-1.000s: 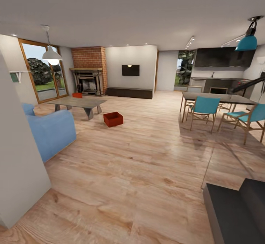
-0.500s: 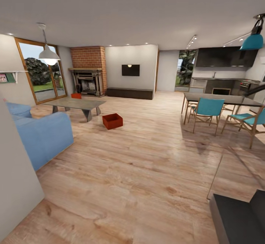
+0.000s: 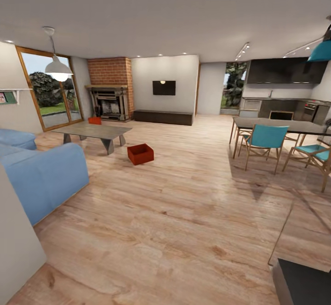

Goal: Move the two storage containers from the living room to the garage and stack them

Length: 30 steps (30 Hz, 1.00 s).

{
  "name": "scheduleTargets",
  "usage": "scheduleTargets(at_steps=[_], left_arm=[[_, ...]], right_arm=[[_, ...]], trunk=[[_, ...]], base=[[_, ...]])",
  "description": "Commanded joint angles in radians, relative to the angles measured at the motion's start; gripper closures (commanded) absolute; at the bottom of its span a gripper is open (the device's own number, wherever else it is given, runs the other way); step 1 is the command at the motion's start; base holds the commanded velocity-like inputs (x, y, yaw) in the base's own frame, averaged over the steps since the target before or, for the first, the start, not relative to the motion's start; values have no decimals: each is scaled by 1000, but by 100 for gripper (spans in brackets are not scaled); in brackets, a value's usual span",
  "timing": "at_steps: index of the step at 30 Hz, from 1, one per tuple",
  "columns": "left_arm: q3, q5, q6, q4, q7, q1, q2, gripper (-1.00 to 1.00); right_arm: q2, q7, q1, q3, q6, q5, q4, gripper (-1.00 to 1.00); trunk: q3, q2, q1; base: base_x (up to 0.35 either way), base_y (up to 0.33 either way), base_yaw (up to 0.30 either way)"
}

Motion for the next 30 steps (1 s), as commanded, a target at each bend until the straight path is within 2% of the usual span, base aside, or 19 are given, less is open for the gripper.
scheduleTargets(at_steps=[1, 8, 30], left_arm=[[1, 4, -2, 0, 0, 0, 0, -100], [1, 4, -1, 0, 0, 0, -1, -100], [1, 4, -1, 0, 0, 0, -1, -100]], right_arm=[[0, 1, -1, 5, -6, 4, 3, -100], [-1, 1, -1, 5, -6, 4, 3, -100], [-1, 1, -1, 5, -6, 3, 3, -100]], trunk=[[-1, 0, 1], [-1, 0, 1], [-1, 0, 1]], base=[[323, 0, 149], [323, 0, 128], [323, 0, 1]])
